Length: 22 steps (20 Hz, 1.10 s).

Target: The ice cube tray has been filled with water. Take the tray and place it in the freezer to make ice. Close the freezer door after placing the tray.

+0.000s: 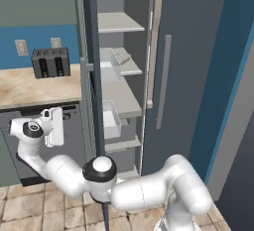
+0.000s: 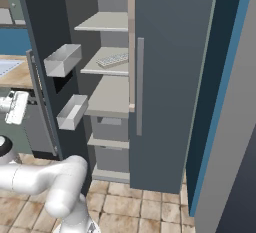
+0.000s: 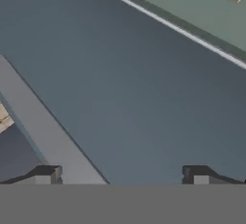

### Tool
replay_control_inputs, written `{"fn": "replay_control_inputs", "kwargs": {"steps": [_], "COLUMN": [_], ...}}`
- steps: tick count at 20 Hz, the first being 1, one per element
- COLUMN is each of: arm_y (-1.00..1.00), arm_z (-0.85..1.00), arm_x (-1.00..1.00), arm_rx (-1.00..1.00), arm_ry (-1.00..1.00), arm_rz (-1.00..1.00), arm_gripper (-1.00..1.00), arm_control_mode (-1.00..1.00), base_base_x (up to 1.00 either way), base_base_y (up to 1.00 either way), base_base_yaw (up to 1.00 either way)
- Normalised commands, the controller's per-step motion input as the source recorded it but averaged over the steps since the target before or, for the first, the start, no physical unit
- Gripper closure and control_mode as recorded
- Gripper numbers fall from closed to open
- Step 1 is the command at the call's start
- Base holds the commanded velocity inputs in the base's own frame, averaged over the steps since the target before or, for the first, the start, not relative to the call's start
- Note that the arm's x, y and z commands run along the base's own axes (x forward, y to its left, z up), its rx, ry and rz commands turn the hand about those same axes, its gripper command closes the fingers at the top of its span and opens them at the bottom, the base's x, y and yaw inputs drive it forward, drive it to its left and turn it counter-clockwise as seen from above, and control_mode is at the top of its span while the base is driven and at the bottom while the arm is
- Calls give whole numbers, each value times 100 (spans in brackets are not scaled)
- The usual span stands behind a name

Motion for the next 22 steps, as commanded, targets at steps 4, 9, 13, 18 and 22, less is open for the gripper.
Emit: {"fn": "replay_control_inputs", "kwargs": {"steps": [4, 9, 13, 18, 22], "arm_y": [-100, -100, -100, -100, -100], "arm_z": [-32, -25, -14, -6, -1], "arm_x": [-22, -4, 5, 33, 27], "arm_rx": [-7, -4, -4, -5, -5], "arm_ry": [9, 14, 17, 17, 14], "arm_rz": [-7, -15, -6, 0, 0], "arm_gripper": [-100, -100, -100, -100, -100], "arm_control_mode": [-100, -100, -100, -100, -100], "base_base_x": [0, 0, 0, 0, 0], "base_base_y": [0, 0, 0, 0, 0], "base_base_yaw": [0, 0, 0, 0, 0]}}
